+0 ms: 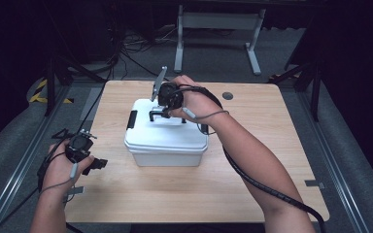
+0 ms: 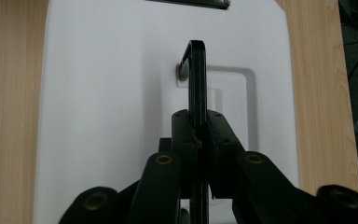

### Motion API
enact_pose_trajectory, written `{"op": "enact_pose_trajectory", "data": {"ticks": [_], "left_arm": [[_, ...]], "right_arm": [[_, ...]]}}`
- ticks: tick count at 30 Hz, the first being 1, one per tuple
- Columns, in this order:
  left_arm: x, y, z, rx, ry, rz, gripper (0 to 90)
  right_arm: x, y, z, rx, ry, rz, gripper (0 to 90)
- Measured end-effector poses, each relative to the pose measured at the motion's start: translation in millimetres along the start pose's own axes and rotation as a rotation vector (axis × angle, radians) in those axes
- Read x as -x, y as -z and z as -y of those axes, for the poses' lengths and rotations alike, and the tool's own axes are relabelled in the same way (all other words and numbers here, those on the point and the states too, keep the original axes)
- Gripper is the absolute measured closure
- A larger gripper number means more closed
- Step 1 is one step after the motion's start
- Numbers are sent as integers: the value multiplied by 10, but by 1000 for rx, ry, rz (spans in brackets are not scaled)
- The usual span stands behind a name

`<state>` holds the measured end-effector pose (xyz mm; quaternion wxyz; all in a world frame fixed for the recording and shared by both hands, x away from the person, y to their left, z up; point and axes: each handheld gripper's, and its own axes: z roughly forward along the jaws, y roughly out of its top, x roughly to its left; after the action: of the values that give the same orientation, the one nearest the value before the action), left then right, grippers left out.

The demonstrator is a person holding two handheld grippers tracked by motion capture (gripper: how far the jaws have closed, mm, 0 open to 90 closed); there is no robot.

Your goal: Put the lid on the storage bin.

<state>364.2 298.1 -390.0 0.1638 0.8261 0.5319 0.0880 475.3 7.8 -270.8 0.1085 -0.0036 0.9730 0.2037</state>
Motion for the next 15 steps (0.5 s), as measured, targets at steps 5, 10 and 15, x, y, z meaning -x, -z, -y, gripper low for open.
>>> {"op": "enact_pose_trajectory", "data": {"ticks": [5, 10, 15], "left_arm": [[1, 2, 0, 3, -2, -3, 273], [-1, -3, -2, 1, 0, -1, 273], [7, -9, -5, 1, 3, 0, 273]], "right_arm": [[42, -11, 34, 18, 12, 23, 817], [36, -6, 39, 2, 20, 9, 842], [3, 39, 24, 17, 54, -25, 845]]}}
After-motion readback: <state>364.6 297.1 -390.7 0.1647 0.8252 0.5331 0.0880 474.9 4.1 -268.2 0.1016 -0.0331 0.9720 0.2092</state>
